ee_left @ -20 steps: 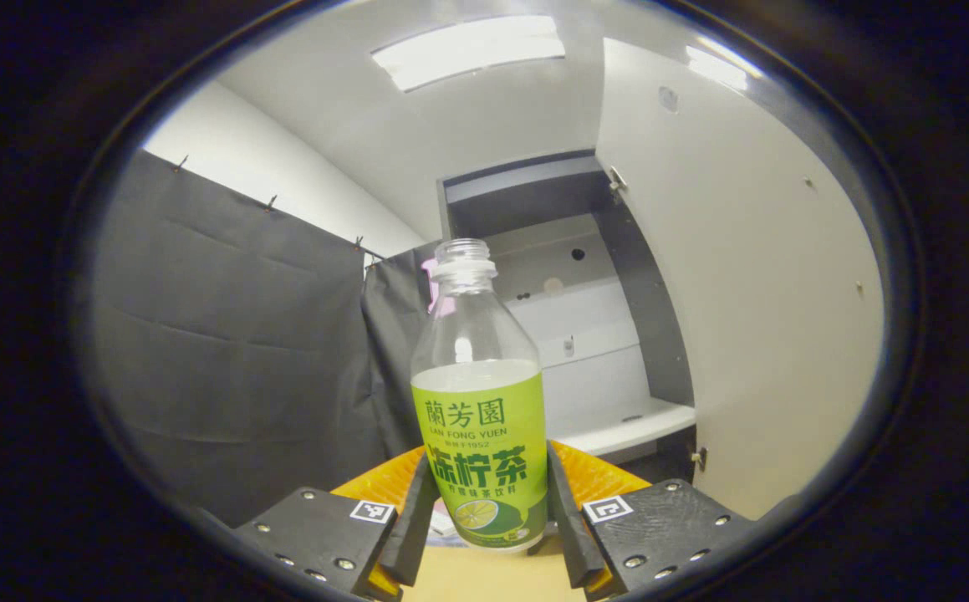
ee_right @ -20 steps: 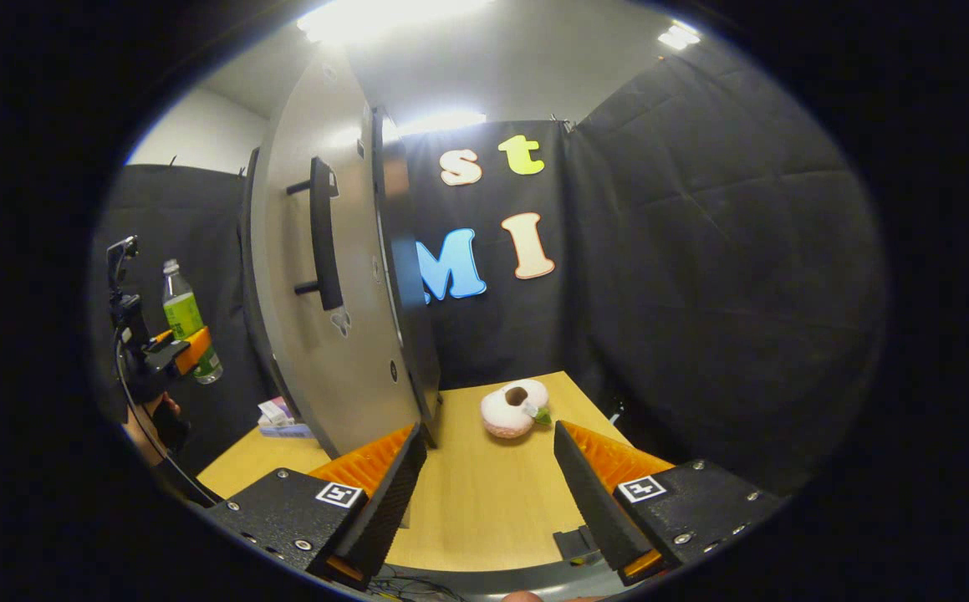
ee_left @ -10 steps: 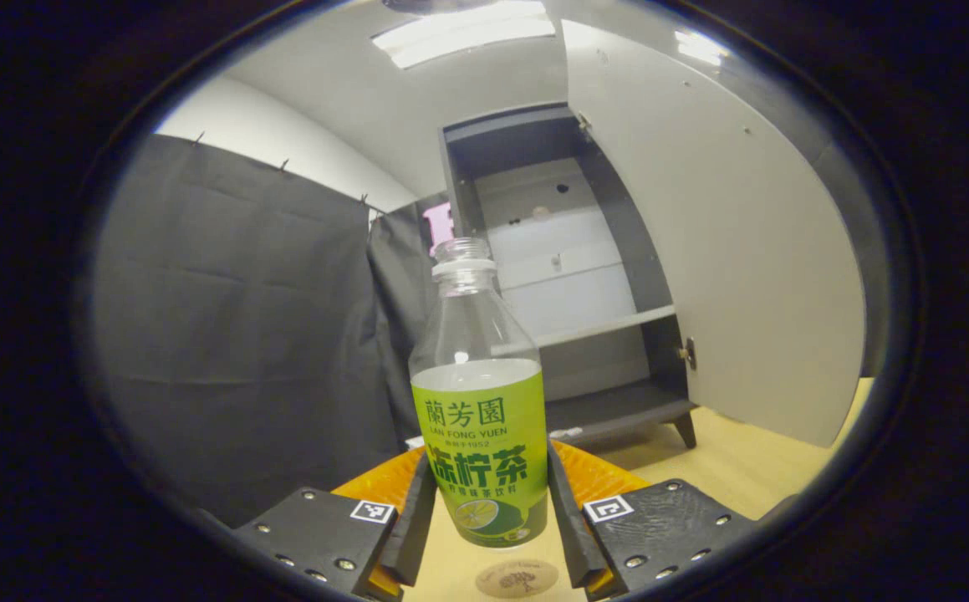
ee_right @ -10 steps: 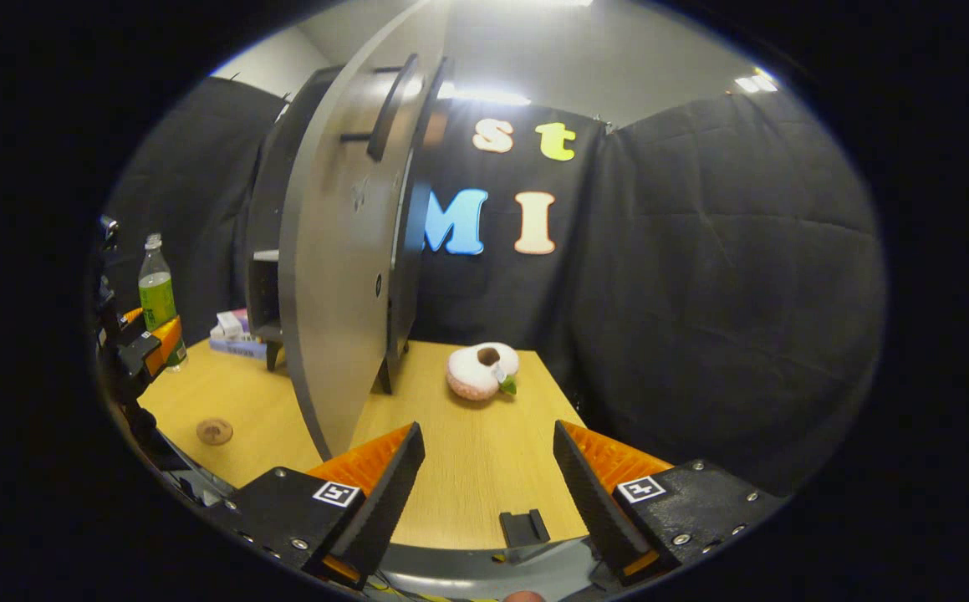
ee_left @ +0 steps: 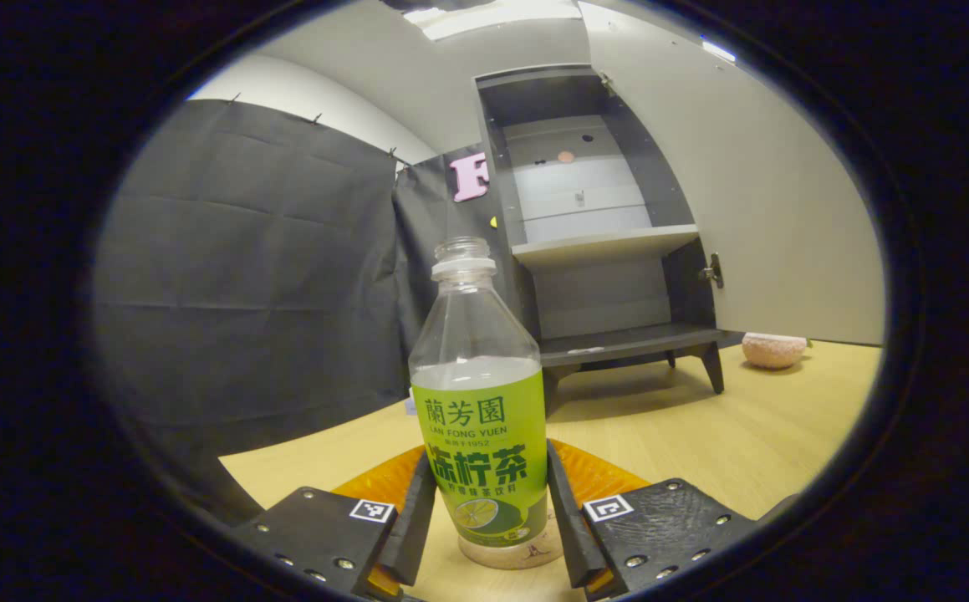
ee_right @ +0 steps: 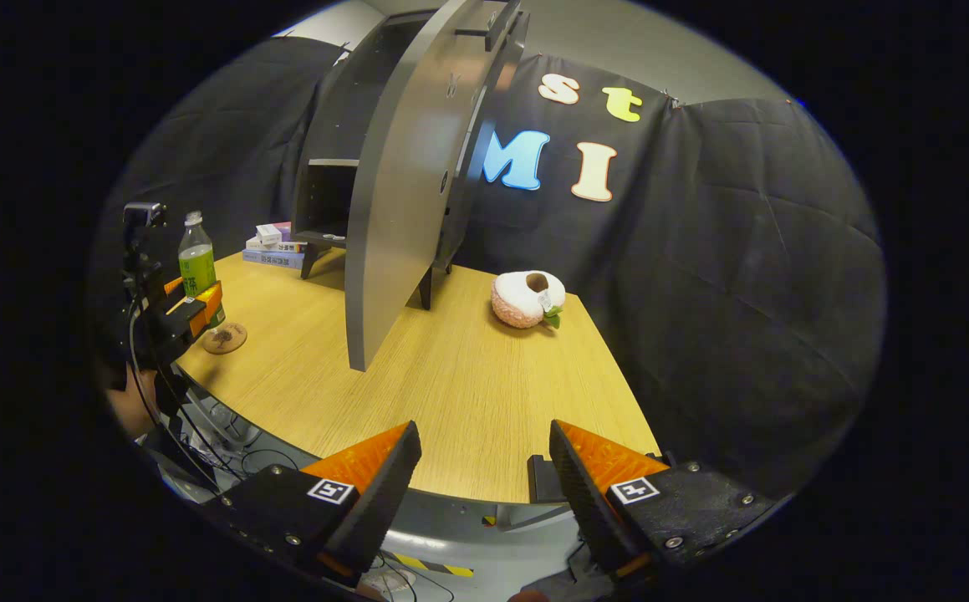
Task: Open the cabinet door with the right hand, grasp the bottle in the cabinet with the left hand and place it on the coaster, then close the cabinet door with the right hand.
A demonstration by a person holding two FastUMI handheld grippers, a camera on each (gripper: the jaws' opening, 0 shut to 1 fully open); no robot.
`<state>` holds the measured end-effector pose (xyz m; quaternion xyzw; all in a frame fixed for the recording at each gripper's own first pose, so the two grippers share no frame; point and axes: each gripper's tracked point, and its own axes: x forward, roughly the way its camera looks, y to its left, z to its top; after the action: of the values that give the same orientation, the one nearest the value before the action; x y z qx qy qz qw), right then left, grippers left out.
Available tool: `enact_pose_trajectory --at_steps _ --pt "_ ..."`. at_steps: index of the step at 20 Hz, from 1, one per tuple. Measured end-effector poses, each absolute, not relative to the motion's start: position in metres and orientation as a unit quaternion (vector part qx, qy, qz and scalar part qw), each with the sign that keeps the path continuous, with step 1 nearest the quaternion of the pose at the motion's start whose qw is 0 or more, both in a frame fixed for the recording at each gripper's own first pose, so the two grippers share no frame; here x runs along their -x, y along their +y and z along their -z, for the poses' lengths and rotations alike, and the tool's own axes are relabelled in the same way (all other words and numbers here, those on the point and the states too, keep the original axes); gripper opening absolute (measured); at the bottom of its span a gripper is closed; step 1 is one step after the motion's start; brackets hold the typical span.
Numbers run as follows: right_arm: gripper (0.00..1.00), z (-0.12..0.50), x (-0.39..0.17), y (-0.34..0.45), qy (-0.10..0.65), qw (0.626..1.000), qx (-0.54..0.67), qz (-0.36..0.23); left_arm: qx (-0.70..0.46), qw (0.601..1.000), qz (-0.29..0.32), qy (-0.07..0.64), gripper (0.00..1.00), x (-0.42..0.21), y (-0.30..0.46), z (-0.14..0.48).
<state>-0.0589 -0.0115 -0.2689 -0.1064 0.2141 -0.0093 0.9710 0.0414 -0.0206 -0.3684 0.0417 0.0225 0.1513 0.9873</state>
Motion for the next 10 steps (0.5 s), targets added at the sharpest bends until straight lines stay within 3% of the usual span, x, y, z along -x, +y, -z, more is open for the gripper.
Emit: enact_pose_trajectory --at_steps 2,3,10 --pt "0.96 0.263 0.055 -0.005 0.210 0.972 0.103 0.006 -0.041 0.987 -0.153 0.025 0.63 -0.048 -0.018 0.372" --pt "0.96 0.261 0.052 -0.002 0.210 0.972 0.104 0.002 -0.039 0.987 -0.151 0.028 0.67 -0.050 -0.019 0.374" --pt "0.95 0.267 0.056 0.013 0.216 0.970 0.110 -0.017 -0.026 0.990 -0.133 0.034 0.71 -0.048 -0.021 0.380"
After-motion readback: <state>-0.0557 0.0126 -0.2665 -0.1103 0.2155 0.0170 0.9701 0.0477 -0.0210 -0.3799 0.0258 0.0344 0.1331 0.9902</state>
